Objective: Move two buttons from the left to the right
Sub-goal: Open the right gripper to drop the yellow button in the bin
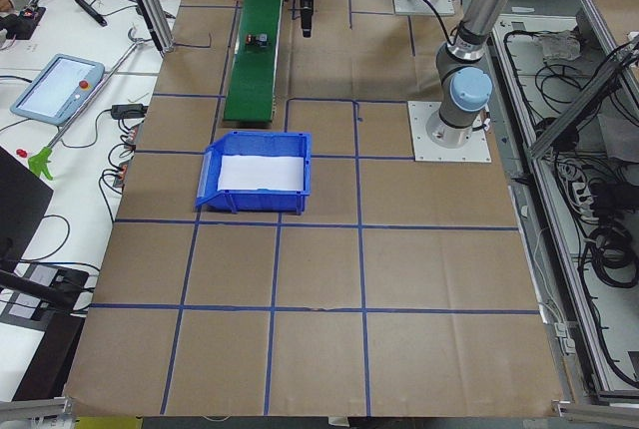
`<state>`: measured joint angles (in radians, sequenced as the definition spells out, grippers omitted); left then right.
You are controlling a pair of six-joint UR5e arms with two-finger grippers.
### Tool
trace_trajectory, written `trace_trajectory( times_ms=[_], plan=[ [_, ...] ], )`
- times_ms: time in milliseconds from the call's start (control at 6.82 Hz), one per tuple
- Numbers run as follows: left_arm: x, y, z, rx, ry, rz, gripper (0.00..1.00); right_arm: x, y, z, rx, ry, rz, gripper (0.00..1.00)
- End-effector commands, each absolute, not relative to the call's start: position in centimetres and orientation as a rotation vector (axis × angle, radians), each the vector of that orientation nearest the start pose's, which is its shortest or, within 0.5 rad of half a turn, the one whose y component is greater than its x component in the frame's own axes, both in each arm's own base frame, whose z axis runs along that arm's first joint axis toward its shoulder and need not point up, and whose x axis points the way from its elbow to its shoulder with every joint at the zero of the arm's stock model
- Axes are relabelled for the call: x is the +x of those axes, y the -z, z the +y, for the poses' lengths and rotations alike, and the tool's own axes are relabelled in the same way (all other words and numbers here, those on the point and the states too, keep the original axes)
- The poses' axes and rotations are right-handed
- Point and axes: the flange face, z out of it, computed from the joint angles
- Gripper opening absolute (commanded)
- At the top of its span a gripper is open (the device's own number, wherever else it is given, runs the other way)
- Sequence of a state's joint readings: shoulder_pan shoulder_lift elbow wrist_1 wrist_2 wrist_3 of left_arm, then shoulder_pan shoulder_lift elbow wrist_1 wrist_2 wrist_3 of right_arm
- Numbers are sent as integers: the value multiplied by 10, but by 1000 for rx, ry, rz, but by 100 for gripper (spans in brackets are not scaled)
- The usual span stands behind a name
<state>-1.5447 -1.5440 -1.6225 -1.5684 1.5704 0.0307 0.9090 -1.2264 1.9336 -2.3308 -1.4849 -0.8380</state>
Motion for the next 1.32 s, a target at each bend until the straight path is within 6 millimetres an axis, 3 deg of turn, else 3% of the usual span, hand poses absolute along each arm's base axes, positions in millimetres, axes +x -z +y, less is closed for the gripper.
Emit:
trace_trajectory(
  times_ms=[0,440,733,880,1173],
  plan=[
    [-121,-477,-481,7,-34,3140,100,-230,-235,-528,-280,202,3121,100],
    [-121,-478,-480,7,-26,3143,100,-231,-310,-544,-313,389,3192,100],
    [-121,-478,-480,7,-26,3143,100,-219,-363,-570,-381,596,3163,100],
    [-121,-478,-480,7,-26,3145,100,-204,-391,-587,-391,664,3168,100],
    [-121,-478,-481,7,-24,3143,100,-133,-422,-608,-272,489,3094,100]
  ],
)
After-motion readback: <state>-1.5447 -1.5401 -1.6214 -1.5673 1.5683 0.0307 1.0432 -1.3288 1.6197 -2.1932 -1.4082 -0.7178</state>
